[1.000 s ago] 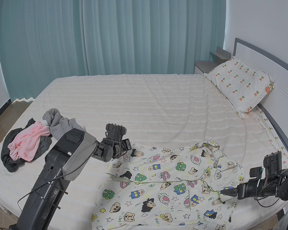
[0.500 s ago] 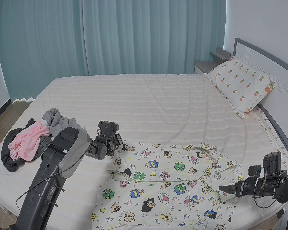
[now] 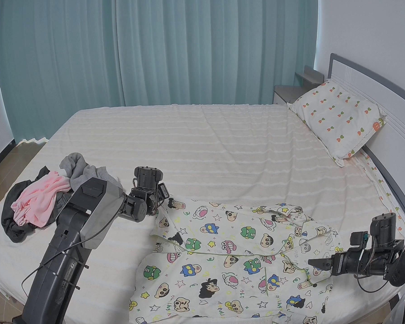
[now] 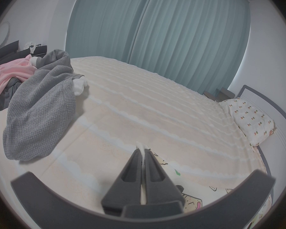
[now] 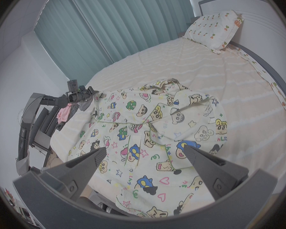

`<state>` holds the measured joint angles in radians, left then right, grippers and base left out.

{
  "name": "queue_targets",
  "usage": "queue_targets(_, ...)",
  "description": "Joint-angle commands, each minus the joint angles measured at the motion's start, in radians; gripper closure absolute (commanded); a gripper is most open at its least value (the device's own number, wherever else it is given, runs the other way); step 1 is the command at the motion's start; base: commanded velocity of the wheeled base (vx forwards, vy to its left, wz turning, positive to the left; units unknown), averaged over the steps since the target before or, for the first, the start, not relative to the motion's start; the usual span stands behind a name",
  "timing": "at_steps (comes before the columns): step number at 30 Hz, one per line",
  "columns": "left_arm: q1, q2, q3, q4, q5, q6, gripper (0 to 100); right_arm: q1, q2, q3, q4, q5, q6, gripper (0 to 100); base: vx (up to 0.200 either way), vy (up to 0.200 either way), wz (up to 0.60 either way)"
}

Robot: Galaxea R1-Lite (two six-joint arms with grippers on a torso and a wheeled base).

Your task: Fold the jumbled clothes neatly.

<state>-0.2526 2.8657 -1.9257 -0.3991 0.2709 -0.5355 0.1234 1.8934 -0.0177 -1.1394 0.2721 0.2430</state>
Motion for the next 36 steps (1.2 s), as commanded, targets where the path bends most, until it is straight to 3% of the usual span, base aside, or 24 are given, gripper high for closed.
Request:
queue_targets(1,0.003,0.001,-0.001,0.002,0.001,0.0,0,-0.001,0.001,0.015,-0.013,-0.001,0.015,0,0.0,0.0,0.0)
queue_targets(7,0.015,-0.011,0.01,0.0,0.005,-0.004,0,-0.001,-0.005,0.013,-0.016,-0.001,0.056,0,0.0,0.0,0.0)
queue_targets(13,0.056,-0.135,0.093,-0.001,0.004,-0.044,0,-0.001,-0.008,-0.001,-0.059,-0.002,0.13,0,0.0,0.0,0.0)
queue_targets(16,0.076,-0.327,0.274,-0.004,-0.059,-0.132,0,0.007,-0.004,-0.061,-0.132,-0.007,0.254,0,0.0,0.0,0.0)
queue_targets(21,0.085,-0.684,0.763,-0.107,-0.325,-0.147,0,0.055,0.069,-0.254,-0.106,-0.103,0.378,0,0.0,0.0,0.0)
queue_targets(24,0.081,-0.79,0.987,-0.264,-0.389,-0.147,0,0.078,0.108,-0.369,-0.056,-0.156,0.447,0,0.0,0.0,0.0)
queue_targets(25,0.081,-0.79,0.987,-0.264,-0.389,-0.147,0,0.078,0.108,-0.369,-0.056,-0.156,0.447,0,0.0,0.0,0.0)
queue_targets(29,0.073,-0.83,1.271,-0.563,-0.384,-0.144,0,0.076,0.173,-0.631,0.205,-0.162,0.483,0,0.0,0.0,0.0)
queue_targets(33,0.07,-0.835,1.412,-0.665,-0.378,-0.147,0,0.079,0.245,-0.861,0.408,-0.162,0.588,0,0.0,0.0,0.0)
queue_targets(36,0.058,-0.835,1.485,-0.702,-0.372,-0.164,0,0.081,0.328,-1.022,0.556,-0.165,0.608,0,0.0,0.0,0.0)
